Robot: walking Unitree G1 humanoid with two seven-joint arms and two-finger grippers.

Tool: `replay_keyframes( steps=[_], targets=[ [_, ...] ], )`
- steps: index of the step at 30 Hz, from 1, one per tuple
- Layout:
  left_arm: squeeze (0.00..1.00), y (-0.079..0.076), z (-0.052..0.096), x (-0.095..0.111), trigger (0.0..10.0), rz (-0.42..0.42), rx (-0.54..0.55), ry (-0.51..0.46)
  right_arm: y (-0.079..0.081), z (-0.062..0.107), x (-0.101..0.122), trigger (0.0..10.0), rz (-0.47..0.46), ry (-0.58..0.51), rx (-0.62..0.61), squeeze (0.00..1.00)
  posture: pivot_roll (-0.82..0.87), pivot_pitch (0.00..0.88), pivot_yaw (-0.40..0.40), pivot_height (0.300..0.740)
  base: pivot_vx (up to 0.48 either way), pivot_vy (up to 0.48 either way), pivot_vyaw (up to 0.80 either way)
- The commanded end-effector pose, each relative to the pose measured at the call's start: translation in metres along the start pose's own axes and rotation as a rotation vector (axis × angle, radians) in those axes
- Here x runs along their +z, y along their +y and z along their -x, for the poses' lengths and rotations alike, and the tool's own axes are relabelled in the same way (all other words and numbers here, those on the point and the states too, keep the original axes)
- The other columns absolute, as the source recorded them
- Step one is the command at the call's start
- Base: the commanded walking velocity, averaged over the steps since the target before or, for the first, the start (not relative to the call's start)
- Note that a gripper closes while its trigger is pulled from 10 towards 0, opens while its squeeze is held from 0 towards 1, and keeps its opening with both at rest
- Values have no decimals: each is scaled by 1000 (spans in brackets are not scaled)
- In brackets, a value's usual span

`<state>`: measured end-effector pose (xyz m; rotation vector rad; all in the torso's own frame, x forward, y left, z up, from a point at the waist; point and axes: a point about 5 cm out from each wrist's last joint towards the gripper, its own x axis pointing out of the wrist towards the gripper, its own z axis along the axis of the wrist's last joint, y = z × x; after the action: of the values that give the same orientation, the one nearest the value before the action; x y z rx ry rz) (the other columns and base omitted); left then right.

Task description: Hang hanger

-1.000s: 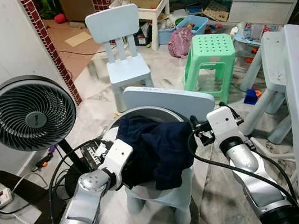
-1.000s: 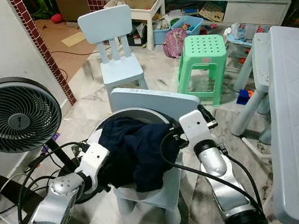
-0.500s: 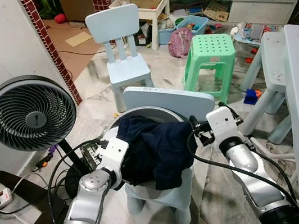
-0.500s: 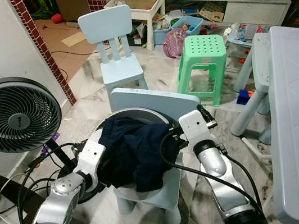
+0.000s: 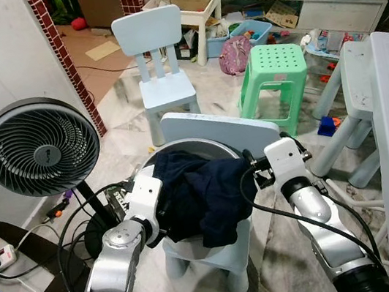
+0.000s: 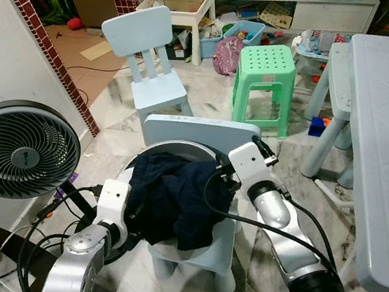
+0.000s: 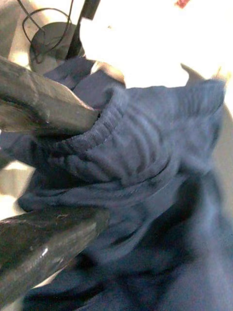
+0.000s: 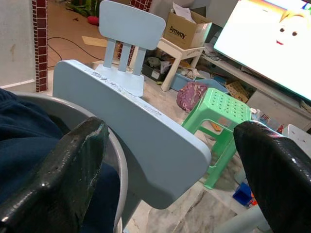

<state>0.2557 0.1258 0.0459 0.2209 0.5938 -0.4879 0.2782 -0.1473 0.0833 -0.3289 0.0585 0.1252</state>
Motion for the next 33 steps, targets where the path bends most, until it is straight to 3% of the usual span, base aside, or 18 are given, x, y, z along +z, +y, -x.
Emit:
replay_keyframes(
  steps=[1,2,7,10,12,14,16,19,22,24,25,26,28,29,30,33],
  targets=[
    [1000,-5,3,-5,10000,-78,-41,33,0,-1,-1,10000,-6,6,-1,0,-2,0,5,740,0,0,0],
    [1000,-5,5,-9,10000,-111,-41,50,0,-1,-1,10000,-6,6,0,0,-2,0,5,740,0,0,0],
    [1000,-7,9,-13,10000,-28,-75,61,2,-1,-2,10000,-11,6,2,0,-1,0,8,740,0,0,0],
    [1000,-3,9,-4,10000,114,-16,15,2,-1,-2,10000,-10,5,6,0,2,0,9,740,0,0,0],
    [1000,-3,10,-2,10000,145,3,-2,2,-1,-2,10000,-9,5,6,0,3,0,7,740,0,0,0],
    [1000,-3,12,-1,10000,146,20,-7,2,-1,-2,10000,-8,5,8,0,5,0,6,740,0,0,0],
    [1000,-1,17,-4,10000,52,44,-9,2,-2,-2,10000,-7,4,11,0,8,0,3,740,0,0,0],
    [1000,0,21,-7,10000,44,63,-22,3,-3,-1,10000,-7,3,15,0,12,0,0,740,0,0,0],
    [1000,2,25,-13,10000,-28,92,-14,4,-3,0,10000,-7,0,20,0,15,0,-1,740,0,0,0],
    [1000,3,29,-17,10000,-17,128,-18,4,-4,0,10000,-6,-2,23,0,15,0,-1,740,0,0,0],
    [1000,3,32,-17,10000,17,159,-41,4,-4,0,10000,-6,-3,24,0,19,0,0,740,0,0,0],
    [1000,2,34,-19,10000,107,167,-54,4,-4,0,10000,-5,-3,24,0,19,0,0,740,0,0,0],
    [1000,2,35,-20,10000,146,168,-53,4,-4,0,10000,-5,-3,24,0,19,0,0,740,0,0,0],
    [157,4,36,-25,10000,238,168,-37,4,-4,0,10000,-5,-3,24,0,19,0,0,740,0,0,0],
    [0,6,35,-27,10000,305,165,-23,5,-4,-1,10000,-5,-2,25,0,19,0,0,740,0,0,0],
    [0,13,34,-27,10000,444,170,-50,6,-3,-1,10000,-5,-3,28,0,25,0,-1,740,0,0,0]
  ],
)
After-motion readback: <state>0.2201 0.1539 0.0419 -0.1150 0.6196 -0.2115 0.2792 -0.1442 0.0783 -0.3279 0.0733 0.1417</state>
